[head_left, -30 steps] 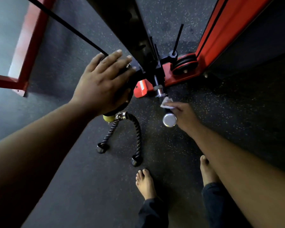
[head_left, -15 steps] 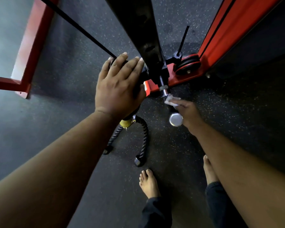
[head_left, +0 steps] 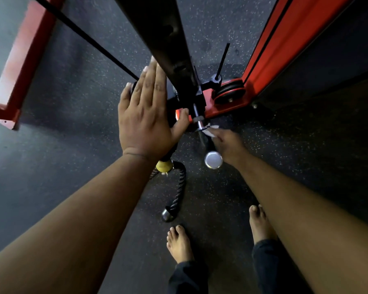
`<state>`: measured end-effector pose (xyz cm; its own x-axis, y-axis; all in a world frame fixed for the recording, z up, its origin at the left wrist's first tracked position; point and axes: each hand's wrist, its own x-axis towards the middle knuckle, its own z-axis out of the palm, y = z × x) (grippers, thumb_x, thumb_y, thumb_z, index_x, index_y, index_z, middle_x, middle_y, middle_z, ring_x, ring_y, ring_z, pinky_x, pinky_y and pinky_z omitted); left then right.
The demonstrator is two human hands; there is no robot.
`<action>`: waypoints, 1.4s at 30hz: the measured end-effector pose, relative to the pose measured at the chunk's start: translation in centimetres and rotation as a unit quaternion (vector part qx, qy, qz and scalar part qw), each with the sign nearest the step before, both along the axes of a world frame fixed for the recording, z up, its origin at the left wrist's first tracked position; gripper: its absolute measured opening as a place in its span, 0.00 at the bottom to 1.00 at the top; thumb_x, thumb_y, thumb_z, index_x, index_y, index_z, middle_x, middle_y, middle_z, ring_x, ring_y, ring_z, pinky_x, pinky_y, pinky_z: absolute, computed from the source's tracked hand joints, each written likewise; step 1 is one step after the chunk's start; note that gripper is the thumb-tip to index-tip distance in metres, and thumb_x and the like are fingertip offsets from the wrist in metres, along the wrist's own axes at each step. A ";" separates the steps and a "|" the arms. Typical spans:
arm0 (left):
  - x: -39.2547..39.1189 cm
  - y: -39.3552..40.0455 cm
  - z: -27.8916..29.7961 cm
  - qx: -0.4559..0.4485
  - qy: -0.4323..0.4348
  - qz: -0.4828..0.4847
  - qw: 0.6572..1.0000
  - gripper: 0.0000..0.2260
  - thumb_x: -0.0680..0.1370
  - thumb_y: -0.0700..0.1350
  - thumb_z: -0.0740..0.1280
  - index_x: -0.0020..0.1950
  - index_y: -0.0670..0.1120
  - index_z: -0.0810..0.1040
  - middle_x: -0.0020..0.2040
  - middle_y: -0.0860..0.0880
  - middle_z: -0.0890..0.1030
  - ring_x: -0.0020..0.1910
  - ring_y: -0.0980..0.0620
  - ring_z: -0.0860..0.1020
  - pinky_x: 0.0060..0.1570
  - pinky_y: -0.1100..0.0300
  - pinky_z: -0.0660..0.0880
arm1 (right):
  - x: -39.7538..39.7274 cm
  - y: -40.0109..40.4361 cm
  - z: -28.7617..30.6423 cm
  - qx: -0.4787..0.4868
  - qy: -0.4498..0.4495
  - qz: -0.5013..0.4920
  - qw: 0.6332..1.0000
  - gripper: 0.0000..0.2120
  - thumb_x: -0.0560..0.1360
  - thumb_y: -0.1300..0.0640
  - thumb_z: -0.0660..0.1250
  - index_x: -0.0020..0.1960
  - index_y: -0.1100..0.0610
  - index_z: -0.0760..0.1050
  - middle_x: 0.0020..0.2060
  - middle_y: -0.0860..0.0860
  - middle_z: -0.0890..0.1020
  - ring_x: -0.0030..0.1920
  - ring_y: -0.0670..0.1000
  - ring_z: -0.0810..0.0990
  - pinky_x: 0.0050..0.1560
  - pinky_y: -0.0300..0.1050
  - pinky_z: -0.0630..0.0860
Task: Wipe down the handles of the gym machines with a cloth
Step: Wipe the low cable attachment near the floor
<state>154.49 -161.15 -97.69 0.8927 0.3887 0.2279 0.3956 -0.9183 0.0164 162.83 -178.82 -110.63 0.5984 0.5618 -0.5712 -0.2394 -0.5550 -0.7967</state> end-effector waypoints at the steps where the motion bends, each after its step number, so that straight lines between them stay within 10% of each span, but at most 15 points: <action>1: 0.0 0.0 0.0 -0.004 0.001 0.001 1.000 0.36 0.79 0.60 0.64 0.81 0.40 0.63 0.79 0.42 0.67 0.79 0.45 0.65 0.76 0.44 0.62 | -0.5 -0.1 -0.7 0.013 0.010 0.002 1.000 0.15 0.82 0.68 0.61 0.68 0.66 0.76 0.62 0.54 0.80 0.61 0.51 0.78 0.62 0.30 0.72; 9: 0.3 -0.5 -0.1 0.016 0.023 0.005 1.000 0.26 0.79 0.55 0.62 0.74 0.44 0.74 0.78 0.44 0.70 0.79 0.44 0.64 0.76 0.40 0.61 | -1.7 -5.7 2.5 0.038 0.104 0.061 0.992 0.20 0.84 0.65 0.59 0.60 0.44 0.82 0.65 0.45 0.80 0.64 0.46 0.79 0.63 0.47 0.79; 14: 0.3 -0.3 0.0 0.019 0.026 -0.002 0.999 0.24 0.79 0.55 0.62 0.71 0.45 0.77 0.74 0.46 0.75 0.78 0.43 0.66 0.75 0.39 0.62 | 2.0 -1.8 2.6 -0.025 -0.173 0.136 0.975 0.20 0.82 0.64 0.62 0.71 0.51 0.77 0.53 0.48 0.81 0.44 0.37 0.76 0.40 0.22 0.65; 19: -0.4 1.1 -0.4 0.039 0.007 -0.044 0.998 0.23 0.79 0.53 0.64 0.71 0.44 0.77 0.70 0.47 0.79 0.76 0.42 0.69 0.73 0.39 0.66 | 2.2 2.6 -0.8 -0.101 -0.228 0.336 0.908 0.18 0.83 0.59 0.62 0.71 0.51 0.77 0.69 0.60 0.77 0.63 0.62 0.79 0.58 0.46 0.72; 26: -1.1 2.5 -0.3 0.048 0.007 -0.095 0.994 0.22 0.81 0.53 0.61 0.72 0.45 0.78 0.71 0.48 0.78 0.76 0.43 0.70 0.72 0.41 0.67 | 3.2 -0.5 0.8 -0.086 -0.097 0.374 0.918 0.13 0.80 0.63 0.68 0.58 0.50 0.85 0.60 0.50 0.84 0.63 0.50 0.81 0.68 0.52 0.74; 30: -1.1 2.4 -0.2 0.043 0.007 -0.094 0.995 0.22 0.80 0.52 0.63 0.71 0.45 0.78 0.70 0.48 0.79 0.76 0.43 0.70 0.72 0.41 0.67 | 4.7 0.3 2.9 -0.057 -0.101 0.288 0.951 0.14 0.82 0.63 0.63 0.49 0.47 0.83 0.48 0.47 0.85 0.48 0.41 0.83 0.52 0.38 0.78; 33: -1.1 2.3 -0.3 0.041 0.002 -0.091 0.995 0.22 0.79 0.52 0.64 0.71 0.45 0.78 0.70 0.48 0.79 0.76 0.43 0.70 0.73 0.42 0.66 | 4.0 2.6 2.3 -0.106 -0.198 0.285 0.932 0.14 0.80 0.58 0.63 0.65 0.54 0.79 0.64 0.54 0.80 0.61 0.57 0.80 0.60 0.49 0.77; 36: -1.2 2.4 -0.4 0.039 -0.003 -0.091 0.995 0.23 0.79 0.52 0.66 0.72 0.46 0.77 0.69 0.48 0.79 0.75 0.44 0.70 0.73 0.43 0.66 | 2.2 2.7 0.9 -0.126 -0.161 0.330 0.921 0.18 0.81 0.57 0.67 0.70 0.59 0.77 0.67 0.57 0.79 0.68 0.59 0.76 0.60 0.46 0.75; 42: -1.0 1.6 0.4 -0.029 0.026 -0.054 0.998 0.28 0.79 0.54 0.65 0.77 0.46 0.70 0.75 0.47 0.73 0.78 0.45 0.66 0.76 0.41 0.60 | 0.5 -2.5 2.9 -0.012 0.094 0.099 0.991 0.12 0.80 0.69 0.65 0.59 0.62 0.84 0.59 0.55 0.85 0.62 0.52 0.82 0.67 0.47 0.77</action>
<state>153.49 -159.53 -97.24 0.9400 0.3015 0.1597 0.2968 -0.9535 0.0528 163.30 -181.36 -107.73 0.3595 0.6431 -0.6762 -0.2667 -0.6236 -0.7349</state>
